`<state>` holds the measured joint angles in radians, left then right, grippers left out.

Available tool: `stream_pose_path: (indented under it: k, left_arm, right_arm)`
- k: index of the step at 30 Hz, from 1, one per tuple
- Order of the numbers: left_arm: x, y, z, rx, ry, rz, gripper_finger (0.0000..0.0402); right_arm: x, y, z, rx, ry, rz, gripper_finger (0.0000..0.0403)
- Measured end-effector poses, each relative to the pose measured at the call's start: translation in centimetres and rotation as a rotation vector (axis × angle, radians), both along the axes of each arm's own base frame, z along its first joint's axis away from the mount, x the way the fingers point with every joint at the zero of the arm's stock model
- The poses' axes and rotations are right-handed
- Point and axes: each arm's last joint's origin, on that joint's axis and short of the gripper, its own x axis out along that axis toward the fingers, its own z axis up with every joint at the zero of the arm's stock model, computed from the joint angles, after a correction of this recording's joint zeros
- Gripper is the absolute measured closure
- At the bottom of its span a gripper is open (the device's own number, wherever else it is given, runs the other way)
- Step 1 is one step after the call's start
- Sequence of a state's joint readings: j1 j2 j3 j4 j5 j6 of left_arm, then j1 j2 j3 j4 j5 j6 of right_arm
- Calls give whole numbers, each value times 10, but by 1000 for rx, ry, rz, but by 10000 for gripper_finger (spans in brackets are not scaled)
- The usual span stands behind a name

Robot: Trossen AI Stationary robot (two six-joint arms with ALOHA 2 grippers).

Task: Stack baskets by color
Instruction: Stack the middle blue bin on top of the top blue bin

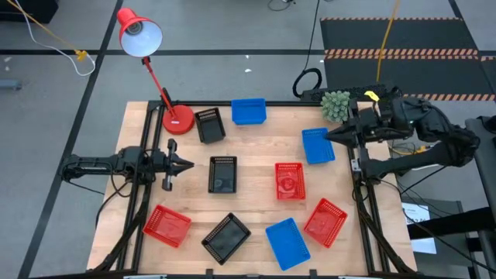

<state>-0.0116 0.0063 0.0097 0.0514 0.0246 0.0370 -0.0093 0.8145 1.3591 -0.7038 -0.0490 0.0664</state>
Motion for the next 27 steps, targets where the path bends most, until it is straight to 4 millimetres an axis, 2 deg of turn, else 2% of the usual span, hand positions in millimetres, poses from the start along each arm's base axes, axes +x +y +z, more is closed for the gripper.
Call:
stream_pose_path:
  k: [5,9,15,21,27]
  left_arm:
    - [-2,0,7,-44,-9,-2,374]
    - [-4,0,16,-47,-9,-2,397]
    - [-6,1,43,-48,-2,15,399]
    - [0,1,97,-42,79,18,400]
    - [15,0,170,-40,183,20,399]
  right_arm:
    - [4,0,-1,0,10,0,403]
    - [4,0,-2,1,12,0,403]
    - [5,0,-2,-2,14,1,403]
    - [6,0,-2,-2,16,1,403]
    - [8,0,-3,-2,22,0,403]
